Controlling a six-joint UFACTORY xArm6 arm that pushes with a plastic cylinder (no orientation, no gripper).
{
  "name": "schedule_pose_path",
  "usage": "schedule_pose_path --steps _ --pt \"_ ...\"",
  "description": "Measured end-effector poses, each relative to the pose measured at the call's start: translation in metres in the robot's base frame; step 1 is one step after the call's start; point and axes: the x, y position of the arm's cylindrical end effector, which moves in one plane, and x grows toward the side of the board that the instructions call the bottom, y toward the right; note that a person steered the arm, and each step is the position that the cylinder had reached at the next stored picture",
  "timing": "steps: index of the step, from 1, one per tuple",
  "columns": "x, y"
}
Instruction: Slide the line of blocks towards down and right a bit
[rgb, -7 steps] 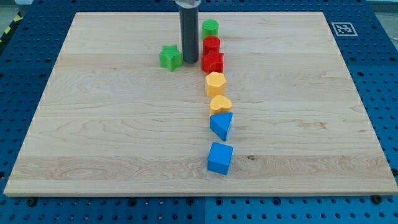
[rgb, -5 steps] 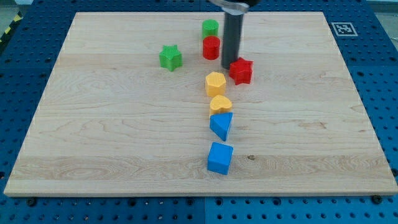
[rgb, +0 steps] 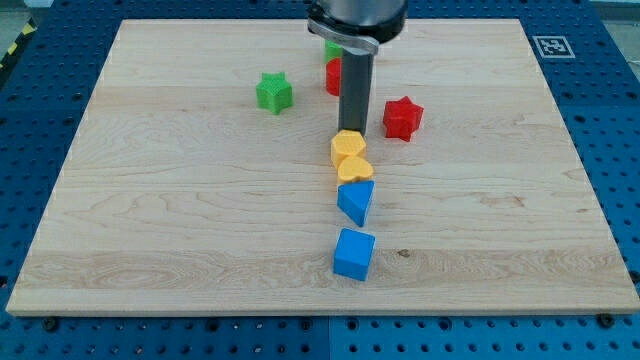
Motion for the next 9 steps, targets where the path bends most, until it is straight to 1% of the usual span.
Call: schedule_pose_path --steps 1,3,4,5,6,7,8,9 --pt "0.01 0.002" --pt "0.016 -0.071" --pt "0.053 -0.064" --pt "0.059 -0.027" --pt "0.05 -0.009" --pt "0.05 -0.006" --pt "0.044 -0.027" --pt "0.022 -0.029"
